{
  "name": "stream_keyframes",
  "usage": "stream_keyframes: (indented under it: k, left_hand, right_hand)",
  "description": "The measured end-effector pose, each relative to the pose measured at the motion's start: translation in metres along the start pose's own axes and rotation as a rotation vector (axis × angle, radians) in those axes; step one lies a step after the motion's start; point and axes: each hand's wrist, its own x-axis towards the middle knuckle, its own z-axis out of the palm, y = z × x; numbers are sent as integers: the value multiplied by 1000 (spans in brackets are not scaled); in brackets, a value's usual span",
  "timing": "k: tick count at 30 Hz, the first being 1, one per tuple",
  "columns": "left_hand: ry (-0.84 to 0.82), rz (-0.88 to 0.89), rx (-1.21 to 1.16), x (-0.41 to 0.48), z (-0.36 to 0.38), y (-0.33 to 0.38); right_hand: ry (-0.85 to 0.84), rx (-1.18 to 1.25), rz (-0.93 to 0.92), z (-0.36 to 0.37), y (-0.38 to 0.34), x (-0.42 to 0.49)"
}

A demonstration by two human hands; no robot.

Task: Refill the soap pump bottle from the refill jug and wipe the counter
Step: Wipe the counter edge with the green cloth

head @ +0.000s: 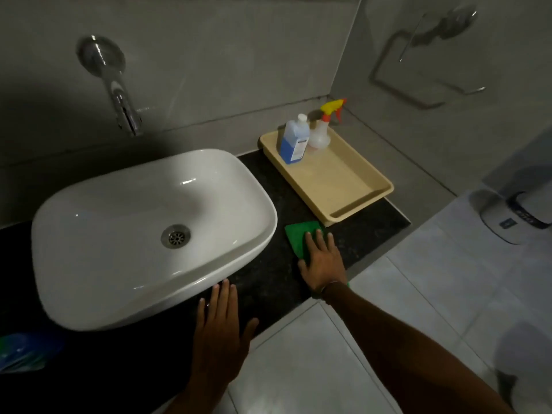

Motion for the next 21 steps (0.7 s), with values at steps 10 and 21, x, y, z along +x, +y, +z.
stream_keyframes:
  k: [10,21]
  left_hand:
    - [95,-41,-33,-22,29,-39]
    - [151,0,-46,-54,12,-77]
  right_hand:
    - [-3,-149,-247,50,-6,7]
    - [32,-66,-272,104,-50,-93]
